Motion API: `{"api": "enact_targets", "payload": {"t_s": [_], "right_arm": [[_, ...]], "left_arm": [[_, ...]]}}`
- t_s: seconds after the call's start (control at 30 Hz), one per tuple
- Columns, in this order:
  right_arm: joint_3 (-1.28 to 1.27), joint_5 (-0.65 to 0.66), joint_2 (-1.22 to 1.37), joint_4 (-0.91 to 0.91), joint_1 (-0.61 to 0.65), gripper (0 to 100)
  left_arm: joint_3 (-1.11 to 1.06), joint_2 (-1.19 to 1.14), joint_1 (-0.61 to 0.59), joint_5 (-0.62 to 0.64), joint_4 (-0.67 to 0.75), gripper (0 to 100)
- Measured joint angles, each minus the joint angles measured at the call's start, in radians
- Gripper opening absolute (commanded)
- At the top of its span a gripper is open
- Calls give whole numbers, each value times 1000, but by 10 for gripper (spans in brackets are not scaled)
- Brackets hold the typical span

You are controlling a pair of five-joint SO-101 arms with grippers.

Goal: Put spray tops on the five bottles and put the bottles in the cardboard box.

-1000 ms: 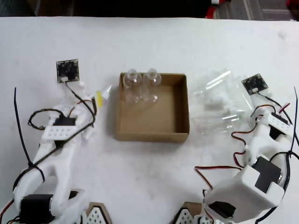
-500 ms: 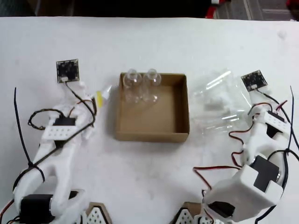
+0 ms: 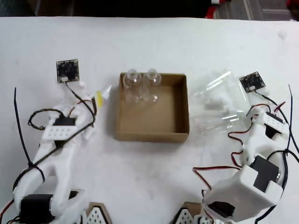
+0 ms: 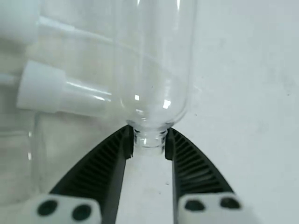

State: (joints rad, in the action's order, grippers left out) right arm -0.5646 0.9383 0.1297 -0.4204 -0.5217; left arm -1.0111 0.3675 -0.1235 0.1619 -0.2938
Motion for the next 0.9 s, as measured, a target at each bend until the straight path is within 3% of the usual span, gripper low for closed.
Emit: {"api": "enact_targets", "payload": {"t_s": [0.3, 0.47, 0.63, 0.73, 0.9], "right_arm": [[0, 3, -31, -3, -2, 19], [-2, 3, -170, -101, -2, 19], [-2, 5, -399, -241, -11, 19], [-2, 5, -559, -336, -8, 19], [-2, 5, -852, -523, 100, 19]], "left_arm": [[0, 0, 0, 0, 0, 180], [0, 17, 0, 0, -5, 184], [0, 104, 2, 0, -94, 187], [0, 183, 2, 0, -163, 238], [0, 390, 31, 25, -302, 286]]}}
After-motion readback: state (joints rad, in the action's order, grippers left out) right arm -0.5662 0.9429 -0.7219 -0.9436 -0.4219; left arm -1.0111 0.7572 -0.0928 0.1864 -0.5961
